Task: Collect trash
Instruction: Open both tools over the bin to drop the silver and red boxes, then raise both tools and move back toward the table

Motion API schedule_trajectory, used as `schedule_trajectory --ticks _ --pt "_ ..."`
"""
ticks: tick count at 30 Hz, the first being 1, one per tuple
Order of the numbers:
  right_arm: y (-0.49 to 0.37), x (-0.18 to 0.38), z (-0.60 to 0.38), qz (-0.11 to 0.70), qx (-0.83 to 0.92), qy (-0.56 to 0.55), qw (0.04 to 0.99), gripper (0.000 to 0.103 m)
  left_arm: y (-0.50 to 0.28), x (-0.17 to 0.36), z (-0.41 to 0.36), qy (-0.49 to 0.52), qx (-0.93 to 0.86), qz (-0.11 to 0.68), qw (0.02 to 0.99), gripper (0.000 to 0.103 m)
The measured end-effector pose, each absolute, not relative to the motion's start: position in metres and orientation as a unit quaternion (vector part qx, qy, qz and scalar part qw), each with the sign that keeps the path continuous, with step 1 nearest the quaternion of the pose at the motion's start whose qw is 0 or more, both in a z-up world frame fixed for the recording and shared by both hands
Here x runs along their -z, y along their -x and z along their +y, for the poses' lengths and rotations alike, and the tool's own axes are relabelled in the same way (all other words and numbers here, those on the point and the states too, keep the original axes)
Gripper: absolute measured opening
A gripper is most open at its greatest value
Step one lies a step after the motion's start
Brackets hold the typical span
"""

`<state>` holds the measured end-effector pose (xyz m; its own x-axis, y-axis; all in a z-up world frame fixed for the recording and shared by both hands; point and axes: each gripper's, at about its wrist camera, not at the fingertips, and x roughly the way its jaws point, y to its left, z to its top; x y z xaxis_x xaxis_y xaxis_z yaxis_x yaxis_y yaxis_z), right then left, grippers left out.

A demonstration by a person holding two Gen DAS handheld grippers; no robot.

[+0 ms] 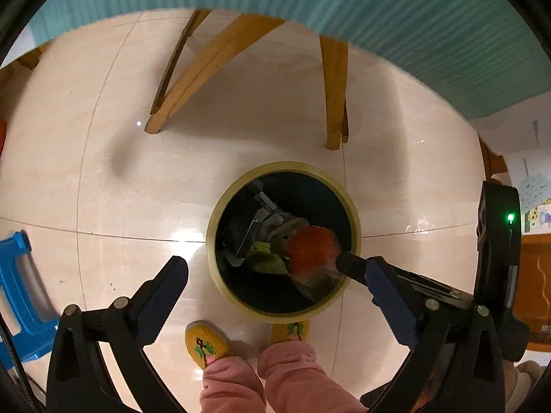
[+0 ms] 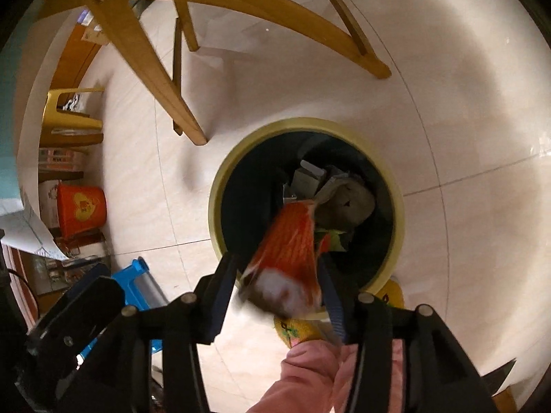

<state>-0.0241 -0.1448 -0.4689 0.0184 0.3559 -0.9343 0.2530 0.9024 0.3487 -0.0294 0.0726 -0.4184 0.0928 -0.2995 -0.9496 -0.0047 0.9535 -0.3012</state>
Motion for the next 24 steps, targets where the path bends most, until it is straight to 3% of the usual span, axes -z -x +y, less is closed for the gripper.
schedule_trajectory --ticks 10,24 --pt "0.03 0.418 -0.126 0.696 -0.04 -0.195 0.69 0.049 0.035 0.353 0.102 0.147 0.086 0.646 0.744 0.102" --pt "0.052 0.282 -0.107 0.68 -0.062 -0.171 0.71 0.049 0.071 0.219 0.133 0.135 0.084 0.626 0.764 0.102"
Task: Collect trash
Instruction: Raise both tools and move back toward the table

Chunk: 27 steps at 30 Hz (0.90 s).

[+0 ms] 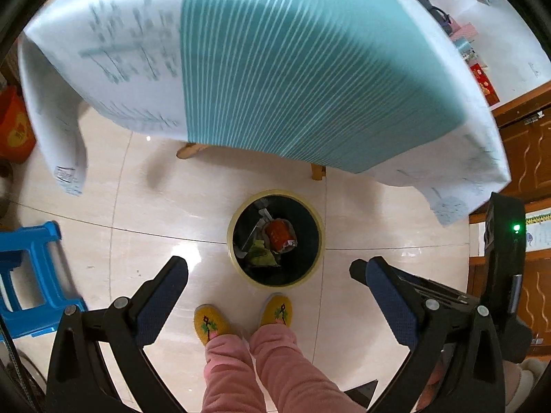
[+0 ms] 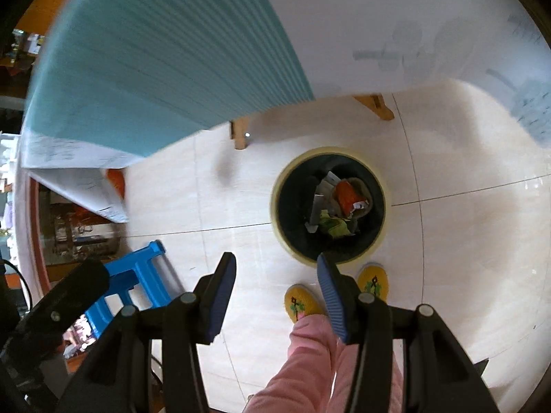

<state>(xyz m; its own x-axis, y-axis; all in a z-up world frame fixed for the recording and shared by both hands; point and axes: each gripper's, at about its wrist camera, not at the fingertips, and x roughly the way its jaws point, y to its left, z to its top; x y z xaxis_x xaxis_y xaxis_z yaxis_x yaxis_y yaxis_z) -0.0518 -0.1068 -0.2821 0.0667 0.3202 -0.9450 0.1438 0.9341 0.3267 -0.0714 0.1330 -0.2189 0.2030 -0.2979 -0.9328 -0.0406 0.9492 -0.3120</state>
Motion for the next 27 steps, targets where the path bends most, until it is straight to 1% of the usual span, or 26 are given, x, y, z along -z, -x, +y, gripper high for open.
schedule_trajectory --ticks 8,15,23,27 --pt "0.065 0.191 -0.096 0.653 -0.096 -0.154 0.735 0.049 0.08 0.132 0.141 0.1 0.091 0.594 0.793 0.102" --pt "0.07 0.113 -0.094 0.6 -0.113 -0.145 0.778 0.049 0.079 0.051 0.15 0.091 0.102 0.549 0.824 0.102" --pt "0.066 0.038 -0.101 0.526 -0.096 -0.149 0.832 0.049 0.072 -0.011 0.146 0.08 0.131 0.502 0.851 0.102" --pt "0.061 0.013 -0.104 0.497 -0.09 -0.154 0.849 0.049 0.065 -0.029 0.147 0.074 0.134 0.484 0.861 0.102"
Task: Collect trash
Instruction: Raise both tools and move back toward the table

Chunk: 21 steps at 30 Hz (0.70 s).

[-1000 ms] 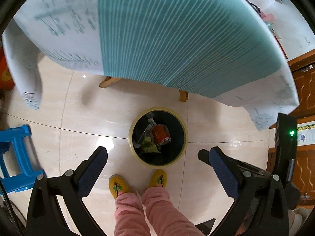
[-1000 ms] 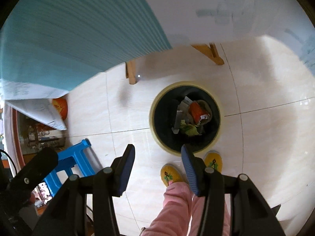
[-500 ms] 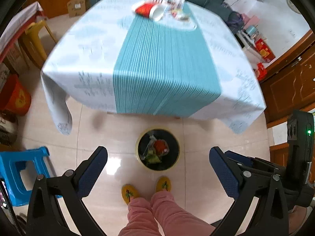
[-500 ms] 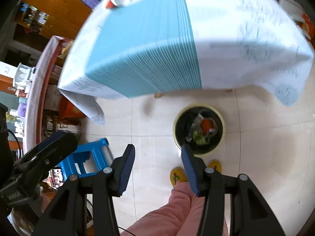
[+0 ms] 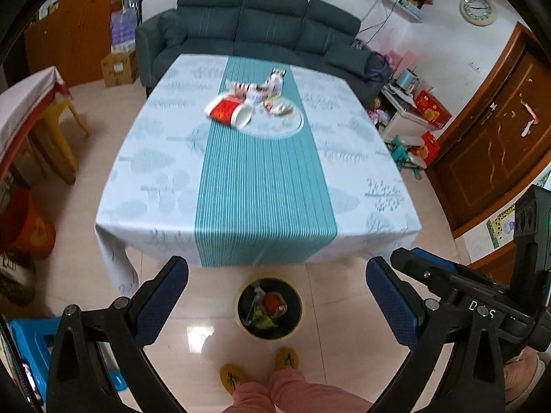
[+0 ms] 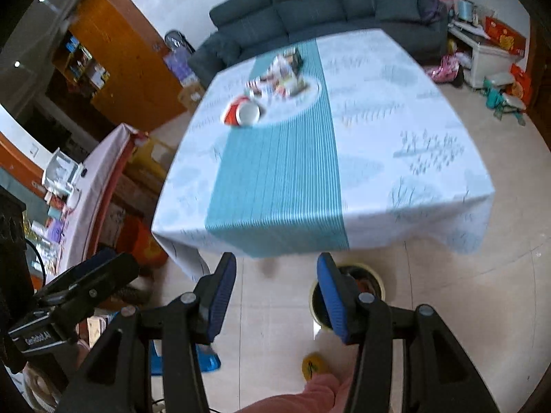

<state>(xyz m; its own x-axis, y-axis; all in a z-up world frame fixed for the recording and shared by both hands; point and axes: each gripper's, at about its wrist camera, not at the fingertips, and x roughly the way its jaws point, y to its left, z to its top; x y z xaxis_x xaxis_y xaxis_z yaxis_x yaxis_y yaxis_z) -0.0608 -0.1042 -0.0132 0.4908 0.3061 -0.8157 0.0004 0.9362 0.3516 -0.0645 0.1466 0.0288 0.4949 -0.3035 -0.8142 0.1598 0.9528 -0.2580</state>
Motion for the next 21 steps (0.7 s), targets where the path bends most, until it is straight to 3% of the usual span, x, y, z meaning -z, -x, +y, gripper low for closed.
schedule_trajectory --ticks 13,18,21 --pt "0.023 -0.017 -0.114 0.452 -0.091 -0.166 0.872 0.049 0.01 -0.047 0.166 0.083 0.088 0.472 0.873 0.101" --pt "-0.023 -0.012 -0.117 0.462 -0.113 -0.166 0.864 0.049 -0.03 -0.034 0.171 0.111 0.064 0.488 0.863 0.091" --pt "-0.064 -0.006 -0.121 0.47 -0.136 -0.168 0.856 0.049 -0.062 -0.024 0.169 0.127 0.045 0.497 0.857 0.091"
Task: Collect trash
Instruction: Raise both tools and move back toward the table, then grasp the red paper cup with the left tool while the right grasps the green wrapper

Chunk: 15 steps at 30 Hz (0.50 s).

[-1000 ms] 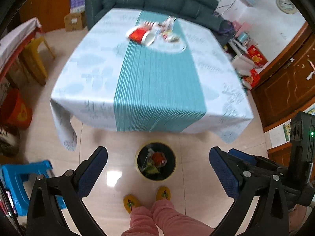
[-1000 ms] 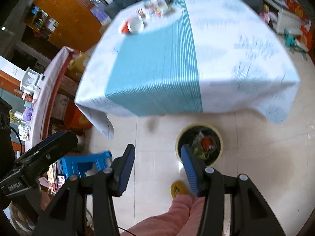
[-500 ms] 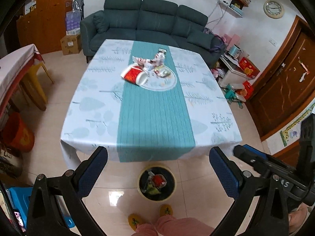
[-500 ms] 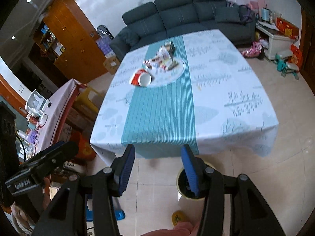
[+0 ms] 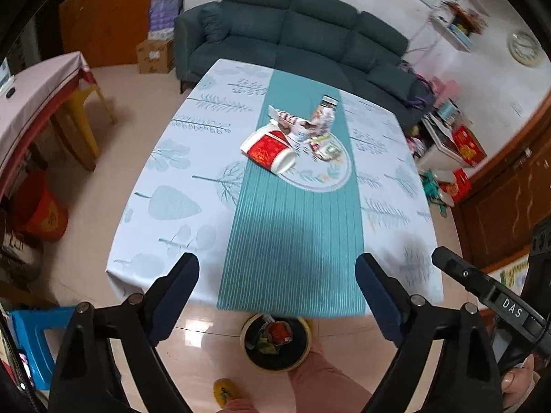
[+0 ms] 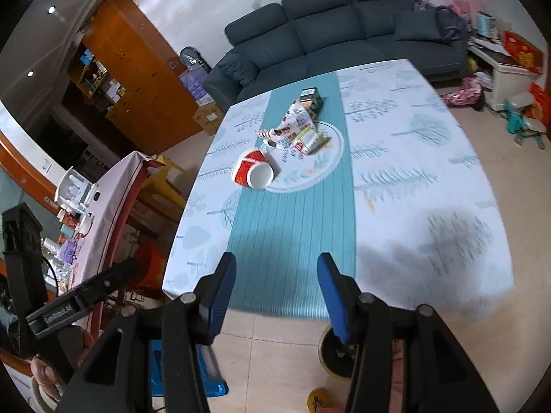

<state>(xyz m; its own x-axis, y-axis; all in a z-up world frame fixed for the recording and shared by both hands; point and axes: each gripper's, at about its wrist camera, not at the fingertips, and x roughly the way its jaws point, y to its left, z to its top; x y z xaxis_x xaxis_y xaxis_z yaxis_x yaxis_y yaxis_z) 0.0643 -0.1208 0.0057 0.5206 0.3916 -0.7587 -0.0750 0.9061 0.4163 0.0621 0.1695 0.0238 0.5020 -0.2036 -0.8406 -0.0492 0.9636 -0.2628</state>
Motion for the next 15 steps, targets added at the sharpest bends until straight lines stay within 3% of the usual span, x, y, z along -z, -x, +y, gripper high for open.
schedule_trajectory --ticks 15 --pt "-0.302 0.086 -0.13 0.613 -0.205 -0.18 0.742 0.049 -0.24 0.066 0.145 0.273 -0.062 0.549 0.787 0.091"
